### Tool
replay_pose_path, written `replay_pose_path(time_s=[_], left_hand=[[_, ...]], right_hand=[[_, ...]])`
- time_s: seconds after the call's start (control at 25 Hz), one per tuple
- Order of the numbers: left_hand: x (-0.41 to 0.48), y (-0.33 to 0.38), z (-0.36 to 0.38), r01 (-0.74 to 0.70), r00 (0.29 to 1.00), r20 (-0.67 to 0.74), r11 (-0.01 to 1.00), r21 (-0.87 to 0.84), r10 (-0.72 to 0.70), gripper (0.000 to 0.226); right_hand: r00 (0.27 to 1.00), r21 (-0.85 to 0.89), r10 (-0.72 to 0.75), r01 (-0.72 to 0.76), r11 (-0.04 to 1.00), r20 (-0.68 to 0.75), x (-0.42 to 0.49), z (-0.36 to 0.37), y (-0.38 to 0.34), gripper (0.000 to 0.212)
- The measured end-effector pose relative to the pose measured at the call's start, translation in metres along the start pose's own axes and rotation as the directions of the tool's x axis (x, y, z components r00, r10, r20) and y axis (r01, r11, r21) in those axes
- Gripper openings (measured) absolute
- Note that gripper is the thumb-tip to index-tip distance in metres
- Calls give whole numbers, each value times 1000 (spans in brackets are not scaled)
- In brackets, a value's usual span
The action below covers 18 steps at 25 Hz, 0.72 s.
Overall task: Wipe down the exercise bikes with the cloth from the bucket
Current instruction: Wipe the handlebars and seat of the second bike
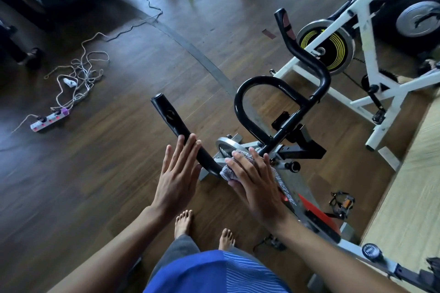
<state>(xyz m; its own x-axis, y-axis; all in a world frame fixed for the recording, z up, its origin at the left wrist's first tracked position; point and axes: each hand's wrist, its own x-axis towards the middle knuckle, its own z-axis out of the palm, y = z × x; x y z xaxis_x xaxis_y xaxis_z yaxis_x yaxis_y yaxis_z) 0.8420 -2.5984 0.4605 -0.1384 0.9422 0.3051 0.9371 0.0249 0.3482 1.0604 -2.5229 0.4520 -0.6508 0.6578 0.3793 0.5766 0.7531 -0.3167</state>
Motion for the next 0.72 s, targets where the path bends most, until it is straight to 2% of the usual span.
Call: replay_pose_path(time_s=[0.16, 0.28, 0.4, 0.52, 0.72], left_hand=[[0, 1, 0, -5, 1000, 1, 1000, -13, 5, 55], [1, -3, -7, -9, 1000, -3, 997, -80, 8, 55], [4, -11, -26, -29, 999, -48, 981, -191, 20, 46], [18, -32, -58, -19, 989, -146, 977, -214, -12, 38], [52, -99, -108, 30, 970, -232, 978, -205, -79, 31]], right_hand=[[999, 4, 27, -27, 1000, 28, 1, -2, -6, 48], [999, 125, 18, -23, 992, 42, -2, -9, -4, 45], [987, 317, 150, -160, 935, 57, 9, -22, -16, 44], [956, 367, 288, -285, 886, 46, 42, -30, -35, 45], [946, 428, 325, -295, 854, 5, 119, -30, -77, 40]])
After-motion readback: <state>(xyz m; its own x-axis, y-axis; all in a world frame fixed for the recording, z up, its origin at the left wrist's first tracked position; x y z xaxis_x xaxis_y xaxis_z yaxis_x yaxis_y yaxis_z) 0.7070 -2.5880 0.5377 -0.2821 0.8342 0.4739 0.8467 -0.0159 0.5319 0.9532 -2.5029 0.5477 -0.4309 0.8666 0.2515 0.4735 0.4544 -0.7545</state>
